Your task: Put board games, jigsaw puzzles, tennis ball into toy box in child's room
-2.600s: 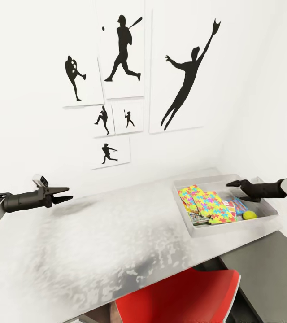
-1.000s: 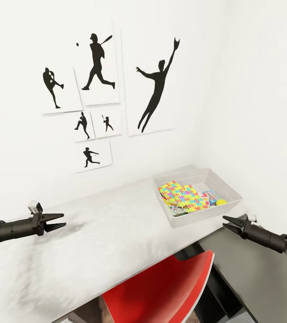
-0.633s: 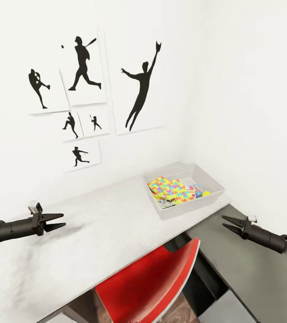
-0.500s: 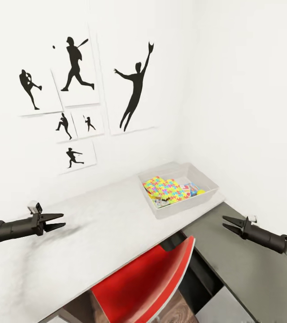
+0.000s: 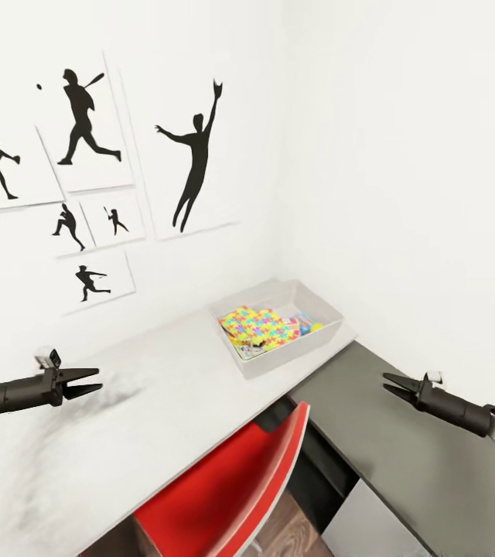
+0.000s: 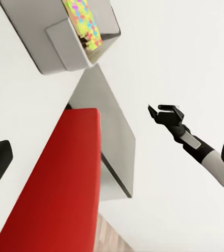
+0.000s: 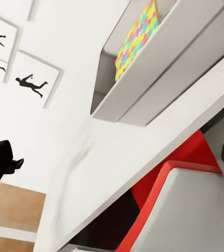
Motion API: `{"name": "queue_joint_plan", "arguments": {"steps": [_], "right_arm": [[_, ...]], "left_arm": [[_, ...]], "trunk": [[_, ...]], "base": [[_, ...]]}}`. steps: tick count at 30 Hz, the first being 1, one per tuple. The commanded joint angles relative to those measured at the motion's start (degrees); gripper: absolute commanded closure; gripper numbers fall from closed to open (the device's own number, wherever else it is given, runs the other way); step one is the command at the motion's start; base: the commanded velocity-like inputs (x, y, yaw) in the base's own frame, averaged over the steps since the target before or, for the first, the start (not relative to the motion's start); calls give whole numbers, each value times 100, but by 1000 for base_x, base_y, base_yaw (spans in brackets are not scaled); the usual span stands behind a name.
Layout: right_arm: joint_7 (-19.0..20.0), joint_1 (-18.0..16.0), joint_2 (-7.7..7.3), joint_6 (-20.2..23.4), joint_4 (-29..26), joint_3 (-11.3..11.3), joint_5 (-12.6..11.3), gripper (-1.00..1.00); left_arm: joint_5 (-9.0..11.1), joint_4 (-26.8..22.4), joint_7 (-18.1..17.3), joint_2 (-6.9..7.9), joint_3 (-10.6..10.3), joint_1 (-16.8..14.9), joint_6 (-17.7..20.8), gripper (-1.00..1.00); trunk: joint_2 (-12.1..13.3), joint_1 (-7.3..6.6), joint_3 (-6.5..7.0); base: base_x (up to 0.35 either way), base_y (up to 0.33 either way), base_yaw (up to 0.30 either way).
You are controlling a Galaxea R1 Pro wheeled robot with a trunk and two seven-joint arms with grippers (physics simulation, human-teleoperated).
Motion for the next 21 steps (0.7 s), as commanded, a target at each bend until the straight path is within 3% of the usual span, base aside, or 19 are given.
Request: {"name": "queue_joint_plan", "arguments": {"steps": [1,5,13,21], "right_arm": [[11,-6,11,54,2,48,-55,-100],[11,-8,46,45,-1,48,-55,-100],[11,-7,98,38,-3,48,-47,-100],[11,-5,118,38,-3,48,-47,-100]], "left_arm": [[24,2,-23,18,-28,-6,59,-100],[26,2,-25,35,-26,-6,57,-100],[27,61,-25,52,-25,-6,56,-100],[27,72,-28,52,-25,-6,56,-100]], "trunk": [[-12,4,-6],[-12,4,22],[-12,4,84],[-12,4,151]], "base": [[0,0,-222],[-48,0,-220],[-215,0,-189],[-33,0,-146]]}}
